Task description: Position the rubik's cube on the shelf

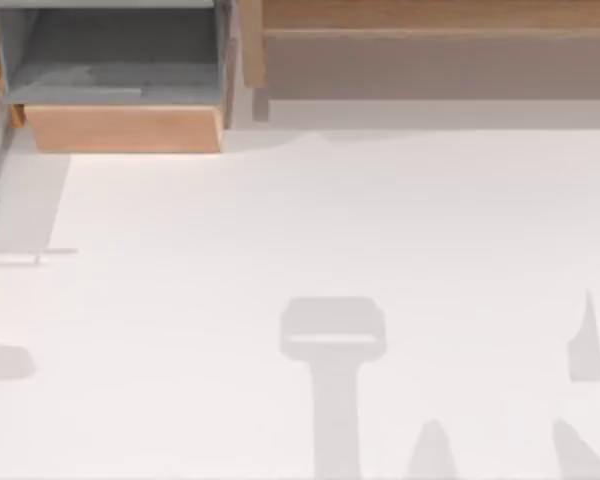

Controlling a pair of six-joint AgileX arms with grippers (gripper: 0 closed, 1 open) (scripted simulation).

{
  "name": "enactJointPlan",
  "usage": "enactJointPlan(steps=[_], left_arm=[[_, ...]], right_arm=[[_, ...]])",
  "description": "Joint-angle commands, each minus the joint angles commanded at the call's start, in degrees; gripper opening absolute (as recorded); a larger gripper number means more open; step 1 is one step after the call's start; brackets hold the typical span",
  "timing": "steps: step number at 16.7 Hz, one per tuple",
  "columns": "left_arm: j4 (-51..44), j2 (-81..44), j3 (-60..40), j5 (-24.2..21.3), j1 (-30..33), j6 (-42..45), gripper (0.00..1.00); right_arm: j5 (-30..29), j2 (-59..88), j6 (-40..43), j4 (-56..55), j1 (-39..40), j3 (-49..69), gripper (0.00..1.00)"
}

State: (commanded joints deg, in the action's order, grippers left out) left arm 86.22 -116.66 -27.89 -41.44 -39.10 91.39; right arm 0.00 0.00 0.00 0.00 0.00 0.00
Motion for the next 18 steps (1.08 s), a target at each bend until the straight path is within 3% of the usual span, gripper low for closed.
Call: enactJointPlan(steps=[10, 18], left_arm=[[0.0, 0.0, 0.0, 0.0, 0.0, 0.0, 0.98], [0.0, 0.0, 0.0, 0.0, 0.0, 0.0, 1.0]], right_arm=[[0.0, 0.0, 0.0, 0.0, 0.0, 0.0, 1.0], [0.0, 0.0, 0.0, 0.0, 0.0, 0.0, 1.0]])
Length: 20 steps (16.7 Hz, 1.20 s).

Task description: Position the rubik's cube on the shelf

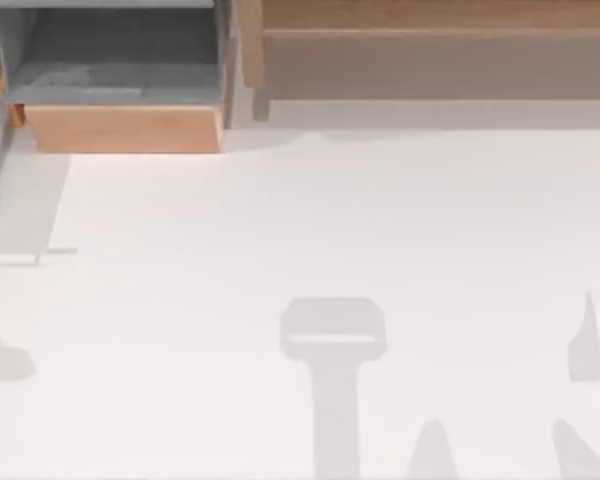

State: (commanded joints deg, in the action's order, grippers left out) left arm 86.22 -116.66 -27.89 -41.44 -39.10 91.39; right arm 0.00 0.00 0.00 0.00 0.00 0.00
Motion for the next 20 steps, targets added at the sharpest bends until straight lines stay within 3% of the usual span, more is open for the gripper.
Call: enactJointPlan(steps=[7, 12, 16, 20], left_arm=[[2.05, 1.25, 3.42, -2.81, -2.75, 0.18, 1.0], [1.53, 1.11, 2.88, -2.46, -2.84, -0.03, 1.0], [-5.33, 2.18, -2.83, 1.26, -6.58, -3.26, 1.0], [-20.16, 3.12, -14.08, 7.51, -10.8, -10.32, 1.0]], right_arm=[[0.0, 0.0, 0.0, 0.0, 0.0, 0.0, 1.0], [0.0, 0.0, 0.0, 0.0, 0.0, 0.0, 1.0], [0.0, 0.0, 0.0, 0.0, 0.0, 0.0, 1.0], [0.0, 0.0, 0.0, 0.0, 0.0, 0.0, 1.0]])
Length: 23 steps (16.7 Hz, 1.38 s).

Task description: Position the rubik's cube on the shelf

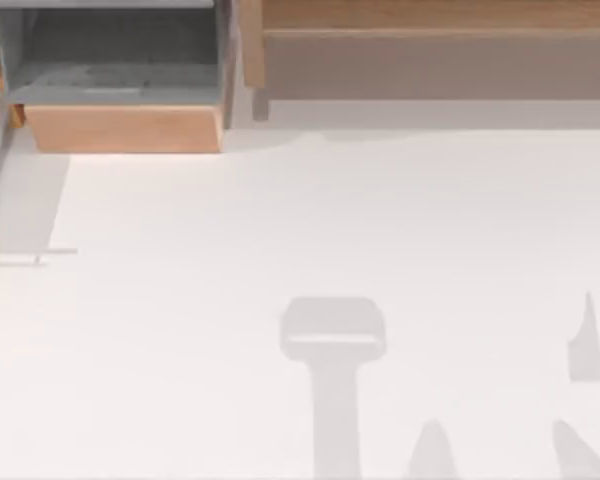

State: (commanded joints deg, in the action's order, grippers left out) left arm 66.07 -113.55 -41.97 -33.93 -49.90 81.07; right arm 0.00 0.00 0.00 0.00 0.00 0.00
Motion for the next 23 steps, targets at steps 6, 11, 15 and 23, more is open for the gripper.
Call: enactJointPlan(steps=[6, 11, 15, 23], left_arm=[[-32.77, -0.27, -23.97, 10.24, 0.32, -16.15, 1.0], [-64.84, -2.99, -46.05, 18.09, 6.44, -32.59, 1.0], [-90.07, -7.36, -62.29, 23.39, 13.79, -46.05, 1.0], [-129.37, -19.09, -85.34, 30.55, 27.51, -67.86, 1.0]], right_arm=[[0.0, 0.0, 0.0, 0.0, 0.0, 0.0, 1.0], [0.0, 0.0, 0.0, 0.0, 0.0, 0.0, 1.0], [0.0, 0.0, 0.0, 0.0, 0.0, 0.0, 1.0], [0.0, 0.0, 0.0, 0.0, 0.0, 0.0, 1.0]])
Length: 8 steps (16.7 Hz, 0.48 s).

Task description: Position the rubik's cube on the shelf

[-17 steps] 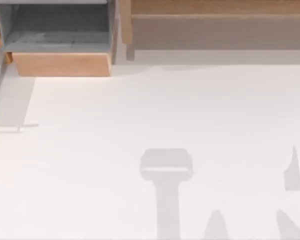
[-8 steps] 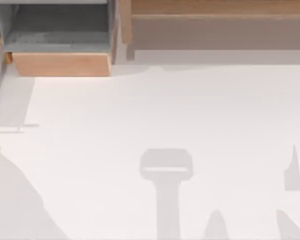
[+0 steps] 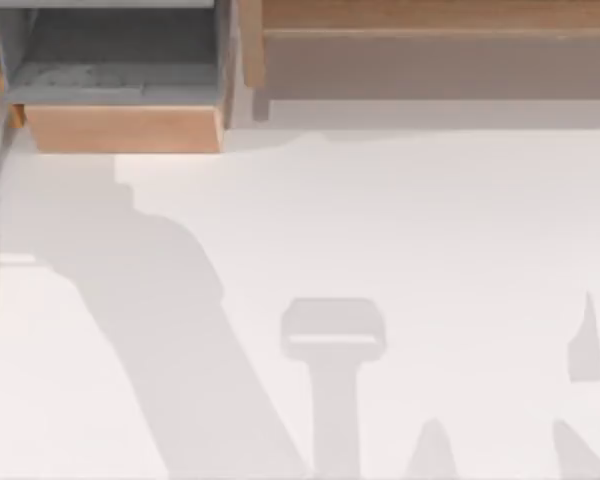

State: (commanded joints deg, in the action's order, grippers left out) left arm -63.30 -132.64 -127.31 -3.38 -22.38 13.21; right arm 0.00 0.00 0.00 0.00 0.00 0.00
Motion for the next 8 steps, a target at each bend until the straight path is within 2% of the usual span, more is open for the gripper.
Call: enactJointPlan(steps=[4, 8], left_arm=[[-9.07, -4.41, -4.52, 1.46, 3.22, -5.27, 1.0], [-9.99, -4.94, -4.93, 1.6, 3.54, -5.83, 1.0]], right_arm=[[0.0, 0.0, 0.0, 0.0, 0.0, 0.0, 1.0], [0.0, 0.0, 0.0, 0.0, 0.0, 0.0, 1.0]])
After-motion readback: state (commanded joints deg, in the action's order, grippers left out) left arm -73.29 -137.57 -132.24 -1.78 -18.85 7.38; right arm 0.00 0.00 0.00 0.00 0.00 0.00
